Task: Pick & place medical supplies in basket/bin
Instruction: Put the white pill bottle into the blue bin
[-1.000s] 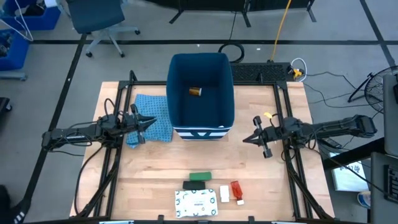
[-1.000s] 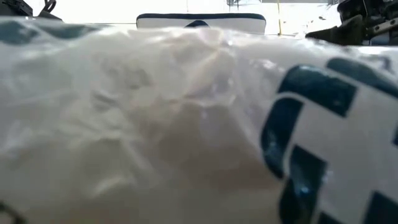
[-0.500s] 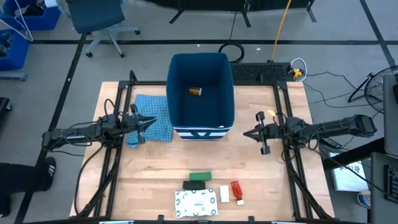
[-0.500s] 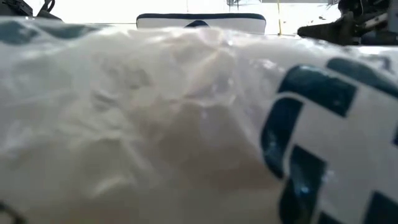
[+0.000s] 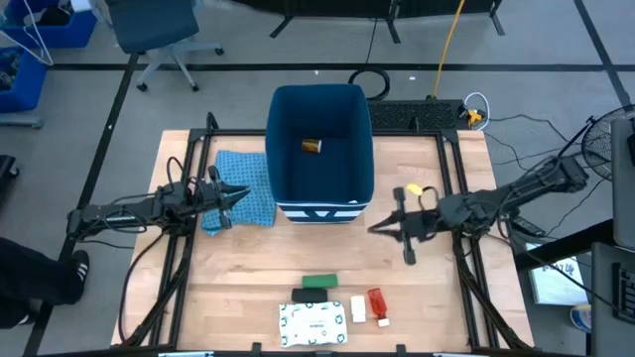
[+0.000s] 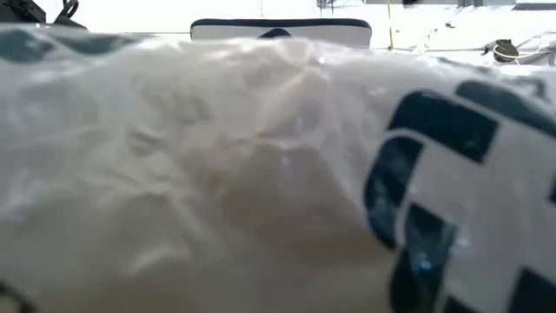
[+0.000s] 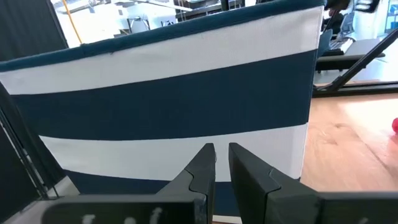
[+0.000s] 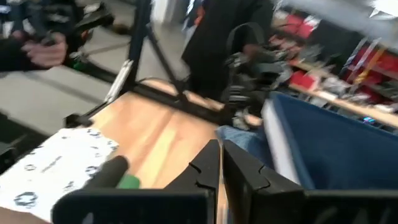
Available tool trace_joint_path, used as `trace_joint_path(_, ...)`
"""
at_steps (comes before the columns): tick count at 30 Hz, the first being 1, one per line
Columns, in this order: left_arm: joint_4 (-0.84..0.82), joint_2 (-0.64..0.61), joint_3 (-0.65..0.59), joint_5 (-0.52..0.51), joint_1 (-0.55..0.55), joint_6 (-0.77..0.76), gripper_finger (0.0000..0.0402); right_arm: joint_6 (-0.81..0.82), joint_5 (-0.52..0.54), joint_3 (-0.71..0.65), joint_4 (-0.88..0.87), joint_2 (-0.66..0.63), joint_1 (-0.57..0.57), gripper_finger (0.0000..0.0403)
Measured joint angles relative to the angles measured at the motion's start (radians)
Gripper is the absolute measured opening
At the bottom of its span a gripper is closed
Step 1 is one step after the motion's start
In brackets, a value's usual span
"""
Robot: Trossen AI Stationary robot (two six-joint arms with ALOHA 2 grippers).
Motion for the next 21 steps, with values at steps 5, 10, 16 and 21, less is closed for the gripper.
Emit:
trace_joint_path(5,-0.004,0.0,0.0,0.0,0.0,-0.04,0.0051,0.009,0.076,0.251,-0.236,0.217,0.049,0.0031)
trace_joint_path(10,-0.006,0.0,0.0,0.0,0.0,-0.051,0.0051,0.085,0.036,0.526,-0.619,0.421,0.072,0.0057)
trace_joint_path(16,-0.006,0.0,0.0,0.0,0.0,-0.054,0.0051,0.037,-0.037,0.694,-0.871,0.619,0.148,0.0112)
trace_joint_path(21,-0.006,0.0,0.0,0.001,0.0,-0.055,0.0051,-0.053,-0.031,0.696,-0.867,0.698,0.199,0.0183)
